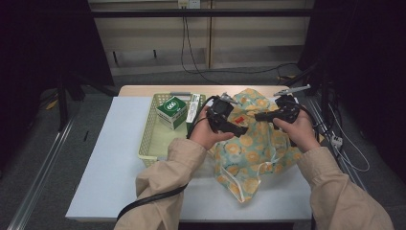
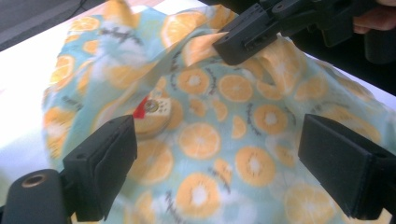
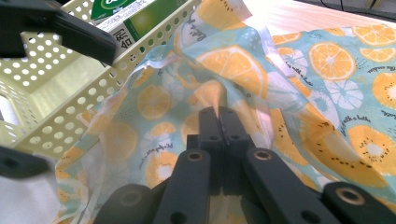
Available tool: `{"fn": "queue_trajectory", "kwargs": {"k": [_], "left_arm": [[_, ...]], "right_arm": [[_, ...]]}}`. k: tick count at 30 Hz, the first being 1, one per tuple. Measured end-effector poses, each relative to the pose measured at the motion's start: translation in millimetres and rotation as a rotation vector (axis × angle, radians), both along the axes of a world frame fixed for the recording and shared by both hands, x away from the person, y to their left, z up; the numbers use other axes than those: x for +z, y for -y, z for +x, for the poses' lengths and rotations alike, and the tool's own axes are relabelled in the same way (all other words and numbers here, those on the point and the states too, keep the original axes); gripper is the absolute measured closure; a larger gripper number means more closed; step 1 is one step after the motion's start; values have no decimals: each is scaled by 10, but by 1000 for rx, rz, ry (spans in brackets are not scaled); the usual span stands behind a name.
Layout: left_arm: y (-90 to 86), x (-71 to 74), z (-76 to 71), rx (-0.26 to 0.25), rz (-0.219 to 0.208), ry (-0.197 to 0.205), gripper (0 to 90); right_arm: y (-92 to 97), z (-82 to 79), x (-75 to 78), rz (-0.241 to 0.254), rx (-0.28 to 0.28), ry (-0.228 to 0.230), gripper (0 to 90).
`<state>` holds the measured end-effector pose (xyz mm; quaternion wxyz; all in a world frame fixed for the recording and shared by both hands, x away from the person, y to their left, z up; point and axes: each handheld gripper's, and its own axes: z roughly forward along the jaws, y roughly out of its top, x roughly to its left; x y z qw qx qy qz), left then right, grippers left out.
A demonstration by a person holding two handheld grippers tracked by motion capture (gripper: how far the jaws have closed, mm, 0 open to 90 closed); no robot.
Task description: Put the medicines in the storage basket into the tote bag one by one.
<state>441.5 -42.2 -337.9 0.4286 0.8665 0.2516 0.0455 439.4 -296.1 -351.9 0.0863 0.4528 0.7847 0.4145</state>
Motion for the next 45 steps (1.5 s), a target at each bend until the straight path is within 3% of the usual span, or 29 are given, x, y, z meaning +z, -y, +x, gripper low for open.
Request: {"fn": "queue_trajectory", "kwargs": {"k": [9, 16, 19, 25, 29, 30, 36, 37, 39, 45], "left_arm": [[-568, -37, 96, 61, 41, 13, 111], [-931, -60, 226, 123, 46, 20, 99], [-1077, -60, 298, 140, 67, 27, 91], [-1290, -143, 451, 164, 82, 19, 76], [-1432, -194, 562, 202, 104, 46, 68], [-1477, -205, 601, 193, 94, 38, 68], [-1638, -293, 758, 239, 130, 46, 68], [-1648, -313, 779, 272, 152, 62, 68], [-1682, -340, 826, 259, 139, 58, 68], [-1735, -442, 975, 304, 137, 52, 73]], "right_arm": [[22, -21, -39, -1, -1, -7, 900], [17, -22, -46, 0, 3, -8, 900], [7, -26, -41, 0, 9, -6, 900], [-1, -34, -36, 2, 12, -3, 900], [4, -32, -35, 7, 12, -2, 900], [3, -30, -35, 9, 12, -3, 900], [-15, -12, -53, 7, 23, -7, 900], [-13, -9, -56, 8, 23, -8, 900], [-9, -3, -61, 11, 21, -8, 900], [-17, -1, -63, 10, 24, -13, 900]]}}
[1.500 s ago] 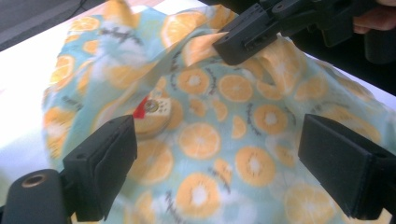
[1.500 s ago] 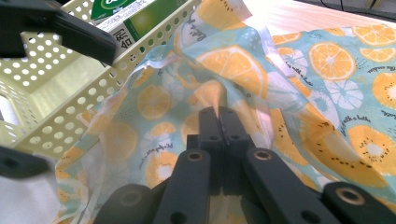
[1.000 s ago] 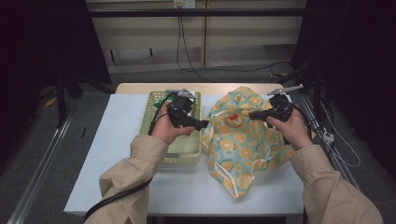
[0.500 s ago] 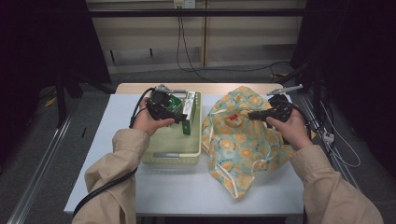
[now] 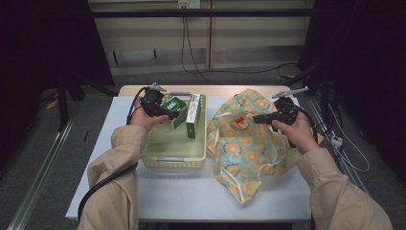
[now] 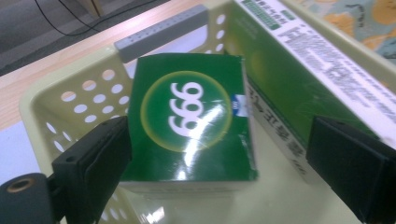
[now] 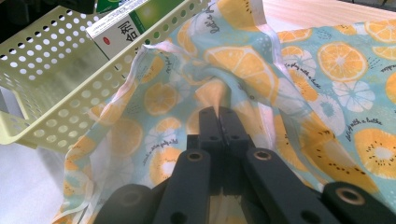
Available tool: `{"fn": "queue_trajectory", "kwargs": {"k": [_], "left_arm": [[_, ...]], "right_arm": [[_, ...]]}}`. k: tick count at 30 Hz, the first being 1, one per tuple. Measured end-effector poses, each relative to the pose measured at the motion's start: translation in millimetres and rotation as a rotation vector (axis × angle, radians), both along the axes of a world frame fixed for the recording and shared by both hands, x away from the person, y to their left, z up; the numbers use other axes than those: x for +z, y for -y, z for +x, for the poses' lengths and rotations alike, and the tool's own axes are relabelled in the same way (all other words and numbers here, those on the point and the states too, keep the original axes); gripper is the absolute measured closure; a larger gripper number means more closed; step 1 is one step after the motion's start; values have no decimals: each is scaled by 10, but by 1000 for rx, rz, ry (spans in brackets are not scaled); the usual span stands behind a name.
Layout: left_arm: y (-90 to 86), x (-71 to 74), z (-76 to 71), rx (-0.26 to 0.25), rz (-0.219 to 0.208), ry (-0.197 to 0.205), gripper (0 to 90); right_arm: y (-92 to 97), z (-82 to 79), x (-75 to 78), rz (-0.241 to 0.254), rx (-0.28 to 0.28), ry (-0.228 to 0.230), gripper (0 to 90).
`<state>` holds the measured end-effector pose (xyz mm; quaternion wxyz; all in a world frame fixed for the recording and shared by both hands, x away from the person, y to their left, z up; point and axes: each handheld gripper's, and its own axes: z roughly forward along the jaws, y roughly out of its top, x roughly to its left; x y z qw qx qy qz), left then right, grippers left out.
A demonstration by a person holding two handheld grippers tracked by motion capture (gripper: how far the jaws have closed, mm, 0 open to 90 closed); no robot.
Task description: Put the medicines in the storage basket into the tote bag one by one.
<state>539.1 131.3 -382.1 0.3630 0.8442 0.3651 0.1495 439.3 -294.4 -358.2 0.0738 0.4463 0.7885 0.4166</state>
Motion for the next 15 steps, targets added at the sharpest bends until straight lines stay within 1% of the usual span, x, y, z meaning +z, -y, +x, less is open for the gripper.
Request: {"fn": "queue_trajectory", "kwargs": {"k": [1, 2, 3, 4, 5, 6, 7, 8, 9, 11, 12, 13, 15], "left_arm": [[-2, -12, 27, 7, 19, -13, 73], [14, -24, 41, 34, 18, -18, 79], [9, -28, 60, 25, 4, -37, 84], [8, -21, 76, 25, 21, -26, 86], [15, -17, 83, 20, 28, -12, 84], [21, -12, 90, 9, 28, -6, 83], [45, -20, 90, 18, 30, 0, 84], [57, -28, 100, 12, 38, -10, 86], [76, -35, 107, 13, 54, -17, 85], [99, -43, 113, 0, 82, -25, 83], [117, -48, 109, 8, 86, -23, 76], [123, -48, 114, -1, 110, -23, 74], [147, -64, 116, 12, 134, -32, 75]], "right_arm": [[1, 0, 2, 1, 0, 0, 900], [3, 1, 3, 1, 1, 2, 900], [4, 1, 4, 3, 1, 1, 900], [6, 1, 4, 4, 1, 1, 900], [6, 1, 3, 3, 3, 0, 900], [7, 0, 1, 3, 3, -2, 900], [7, 0, -1, 1, 4, -3, 900], [7, 1, -2, 1, 4, -4, 900], [9, 2, -3, 2, 4, -4, 900], [11, 4, -4, 2, 2, -4, 900], [11, 4, -5, 3, 2, -4, 900], [10, 3, -5, 3, 3, -5, 900], [5, 0, -4, 2, 6, -5, 900]]}}
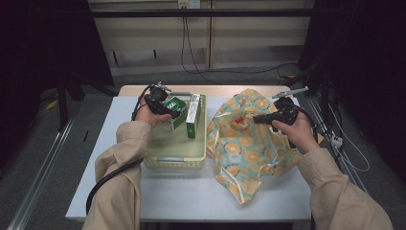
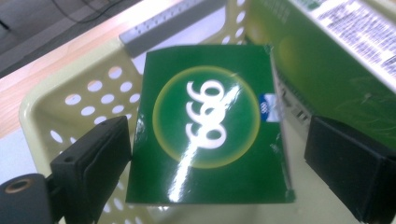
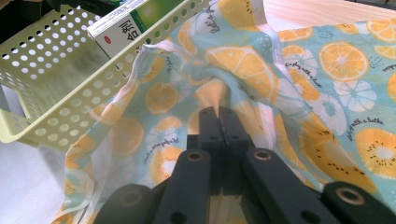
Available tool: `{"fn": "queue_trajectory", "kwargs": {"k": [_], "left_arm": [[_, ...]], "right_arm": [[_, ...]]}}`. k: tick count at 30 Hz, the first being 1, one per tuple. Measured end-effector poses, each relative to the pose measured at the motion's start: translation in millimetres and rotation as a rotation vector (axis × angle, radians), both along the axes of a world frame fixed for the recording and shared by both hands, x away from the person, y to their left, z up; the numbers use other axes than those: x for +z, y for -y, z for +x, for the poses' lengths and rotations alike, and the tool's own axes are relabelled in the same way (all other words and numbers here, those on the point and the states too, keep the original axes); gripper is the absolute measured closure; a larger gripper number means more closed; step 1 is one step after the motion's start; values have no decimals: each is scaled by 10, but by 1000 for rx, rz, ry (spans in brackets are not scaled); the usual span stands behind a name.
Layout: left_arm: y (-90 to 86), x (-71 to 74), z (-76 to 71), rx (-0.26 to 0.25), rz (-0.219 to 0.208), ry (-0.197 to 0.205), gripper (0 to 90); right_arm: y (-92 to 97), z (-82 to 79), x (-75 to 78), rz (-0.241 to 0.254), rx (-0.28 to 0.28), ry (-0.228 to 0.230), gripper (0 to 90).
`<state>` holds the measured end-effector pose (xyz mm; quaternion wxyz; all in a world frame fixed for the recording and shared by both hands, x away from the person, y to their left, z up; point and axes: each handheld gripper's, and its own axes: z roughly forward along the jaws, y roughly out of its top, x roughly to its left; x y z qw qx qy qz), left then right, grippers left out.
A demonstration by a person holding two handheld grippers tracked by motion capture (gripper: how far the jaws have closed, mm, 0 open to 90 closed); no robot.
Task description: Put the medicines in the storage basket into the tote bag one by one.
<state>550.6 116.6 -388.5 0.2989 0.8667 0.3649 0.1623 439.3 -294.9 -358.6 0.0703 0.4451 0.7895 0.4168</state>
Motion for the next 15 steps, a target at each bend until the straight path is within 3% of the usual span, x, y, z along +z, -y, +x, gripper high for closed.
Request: {"fn": "queue_trajectory", "kwargs": {"k": [3, 10, 15], "left_arm": [[23, -10, 4, -2, 27, -6, 71], [28, -21, 12, 7, 19, -18, 80], [35, -26, 17, -6, 62, -37, 78]], "right_arm": [[-5, -5, 3, -5, 2, 2, 900], [6, -11, 10, -5, 1, 3, 900], [-3, -8, 4, -7, 3, 4, 900]]}}
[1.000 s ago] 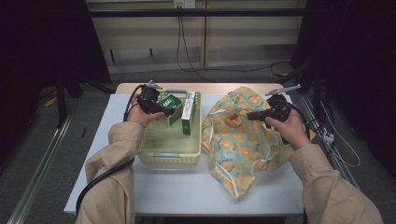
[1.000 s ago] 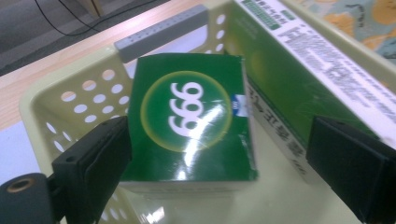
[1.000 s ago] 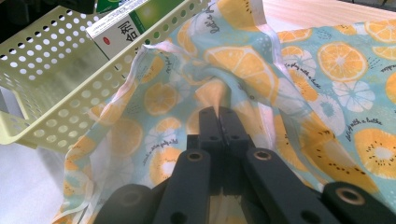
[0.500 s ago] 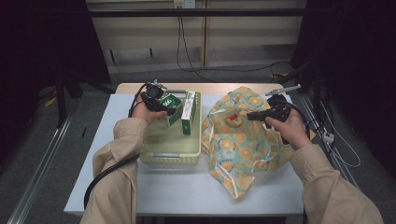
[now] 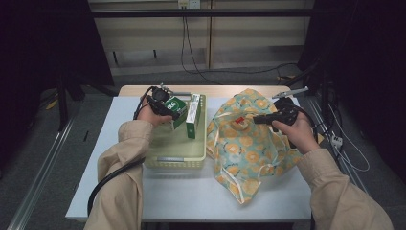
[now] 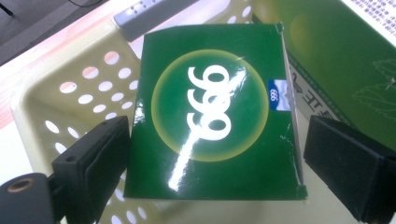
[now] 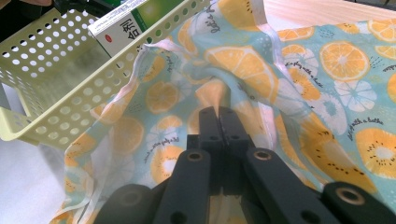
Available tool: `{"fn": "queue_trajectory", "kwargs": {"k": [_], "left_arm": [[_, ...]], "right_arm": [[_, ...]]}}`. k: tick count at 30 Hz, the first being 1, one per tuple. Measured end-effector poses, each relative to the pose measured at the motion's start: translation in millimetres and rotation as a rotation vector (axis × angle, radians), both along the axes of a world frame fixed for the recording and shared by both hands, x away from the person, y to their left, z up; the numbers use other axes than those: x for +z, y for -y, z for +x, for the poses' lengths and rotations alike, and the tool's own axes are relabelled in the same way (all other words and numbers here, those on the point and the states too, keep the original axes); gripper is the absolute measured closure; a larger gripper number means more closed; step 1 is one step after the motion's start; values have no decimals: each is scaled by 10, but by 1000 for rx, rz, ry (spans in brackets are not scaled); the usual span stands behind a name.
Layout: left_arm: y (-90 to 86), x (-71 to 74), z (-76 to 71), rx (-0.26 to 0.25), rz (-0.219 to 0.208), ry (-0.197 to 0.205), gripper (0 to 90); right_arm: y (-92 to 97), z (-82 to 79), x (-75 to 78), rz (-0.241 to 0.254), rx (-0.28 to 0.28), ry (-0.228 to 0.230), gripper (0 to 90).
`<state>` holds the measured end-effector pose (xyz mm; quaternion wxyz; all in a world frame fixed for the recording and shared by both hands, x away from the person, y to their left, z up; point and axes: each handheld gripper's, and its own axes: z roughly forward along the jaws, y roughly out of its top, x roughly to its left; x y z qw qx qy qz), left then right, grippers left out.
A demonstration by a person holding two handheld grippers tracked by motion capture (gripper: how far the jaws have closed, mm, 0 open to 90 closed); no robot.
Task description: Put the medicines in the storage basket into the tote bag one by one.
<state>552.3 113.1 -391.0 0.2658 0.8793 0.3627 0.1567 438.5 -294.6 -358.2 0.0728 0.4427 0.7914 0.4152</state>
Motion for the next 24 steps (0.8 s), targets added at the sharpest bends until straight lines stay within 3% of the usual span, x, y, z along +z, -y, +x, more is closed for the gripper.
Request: {"fn": "queue_trajectory", "kwargs": {"k": [3, 8, 13, 18, 21, 24], "left_arm": [[4, -19, -12, 10, -8, -19, 131], [-11, -10, -30, 14, -8, -20, 150], [-42, 3, -109, 6, -36, -32, 158], [-104, 27, -282, -17, -53, -37, 156], [-157, 40, -408, -19, -100, -31, 154], [-184, 33, -528, -32, -90, -31, 154]], "right_arm": [[-1, 1, 0, 0, -1, 1, 900], [-5, -2, 6, 0, 1, 4, 900], [5, -13, 9, 0, -2, 1, 900], [17, -24, -7, 3, -3, 1, 900], [11, -31, -20, -1, -1, 1, 900], [8, -37, -26, -4, 2, -1, 900]]}}
